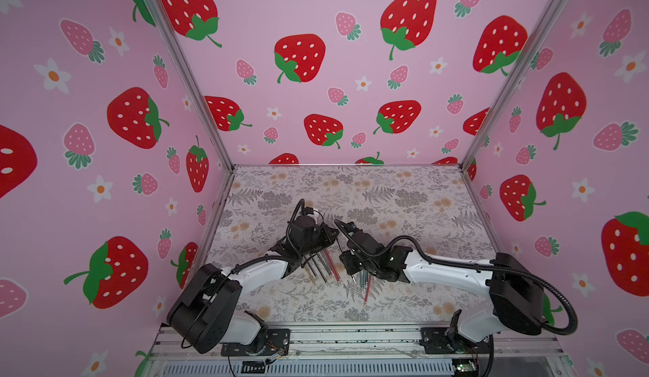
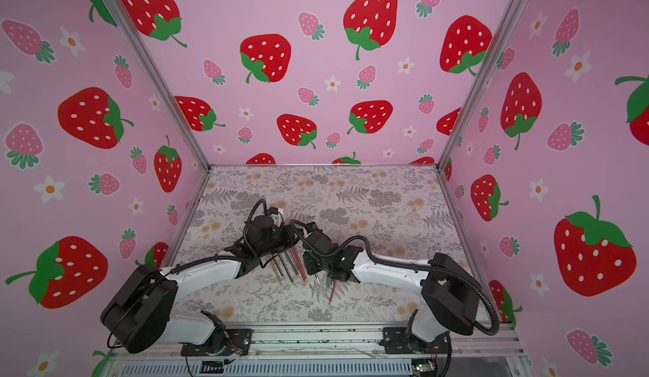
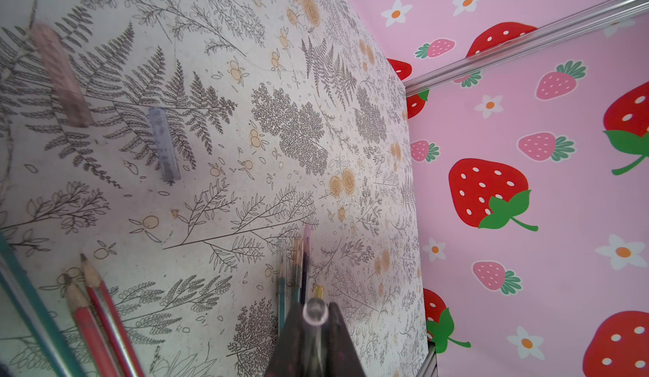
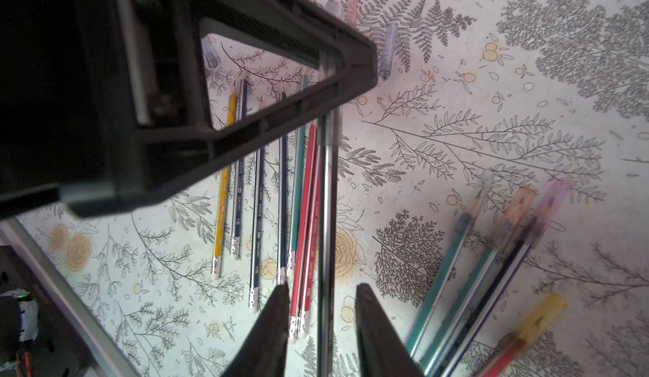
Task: Remove the protective cover of the pencils
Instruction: Remove the protective sleeve from the pencil.
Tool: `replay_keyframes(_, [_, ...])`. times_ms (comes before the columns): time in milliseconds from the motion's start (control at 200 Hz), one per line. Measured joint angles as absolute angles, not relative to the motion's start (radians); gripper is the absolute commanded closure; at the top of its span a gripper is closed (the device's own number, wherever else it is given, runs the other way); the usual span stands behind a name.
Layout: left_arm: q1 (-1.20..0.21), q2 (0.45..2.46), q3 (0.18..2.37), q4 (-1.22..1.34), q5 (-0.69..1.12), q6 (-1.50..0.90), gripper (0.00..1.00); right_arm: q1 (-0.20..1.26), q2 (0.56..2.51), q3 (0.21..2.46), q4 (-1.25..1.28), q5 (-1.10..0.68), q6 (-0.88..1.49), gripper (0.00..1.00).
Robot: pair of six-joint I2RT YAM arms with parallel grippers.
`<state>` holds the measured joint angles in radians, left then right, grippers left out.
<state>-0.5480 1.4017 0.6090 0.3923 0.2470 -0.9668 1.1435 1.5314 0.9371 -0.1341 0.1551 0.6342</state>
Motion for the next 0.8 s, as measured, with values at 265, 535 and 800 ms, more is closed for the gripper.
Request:
replay_keyframes(265, [-0.548, 1.401, 0.611, 0.387, 0.248, -0.967, 0.98, 1.143, 1.59, 0.962, -0.136, 0.157, 0.63, 0.95])
replay_keyframes(535, [-0.548, 1.399, 0.616, 0.376, 0.247, -0.966, 1.0, 1.151, 1.589, 0.962, -0.138, 0.156, 0.625, 1.0])
replay_keyframes(800, [-0.55, 1.37, 0.616, 0.36, 0.248, -0.97, 1.0, 1.162, 1.56, 0.949, -0.133, 0.164, 0.623, 1.0])
